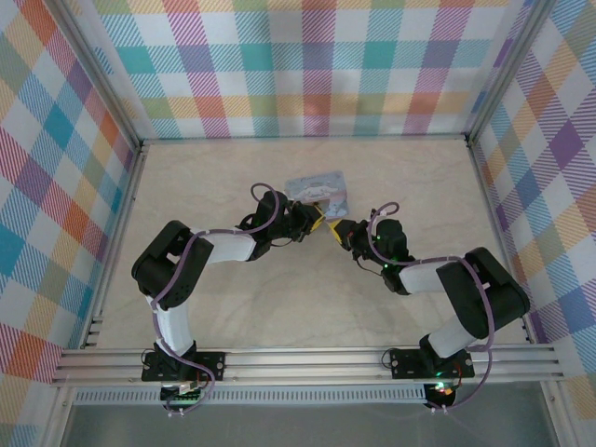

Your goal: Unlock the padlock with the key

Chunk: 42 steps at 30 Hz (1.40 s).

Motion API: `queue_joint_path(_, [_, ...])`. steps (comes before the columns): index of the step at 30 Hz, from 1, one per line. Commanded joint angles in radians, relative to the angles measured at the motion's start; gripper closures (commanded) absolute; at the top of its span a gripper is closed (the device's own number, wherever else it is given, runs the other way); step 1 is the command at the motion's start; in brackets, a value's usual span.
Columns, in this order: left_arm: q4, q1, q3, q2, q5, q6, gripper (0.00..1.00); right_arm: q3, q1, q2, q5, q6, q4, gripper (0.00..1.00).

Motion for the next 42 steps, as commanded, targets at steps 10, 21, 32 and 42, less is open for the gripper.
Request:
queue_joint_path(10, [0.068,-0.023,0.000,-0.002,0.011,-0.015,0.87,0.035,0.008,0.049,0.015,-0.034,0.009,1.00])
queue_joint_path(21, [0.076,-0.026,-0.007,-0.002,0.012,-0.019,0.87,0.039,0.008,0.054,0.025,-0.037,0.014,1.00])
queue_joint_path(32, [0.081,-0.034,-0.005,0.003,0.014,-0.027,0.87,0.044,0.008,0.043,0.049,-0.049,0.016,1.00])
queue_joint_path(42, [0.098,-0.042,-0.004,0.005,0.012,-0.036,0.87,0.056,0.021,0.045,0.075,-0.054,0.005,1.00])
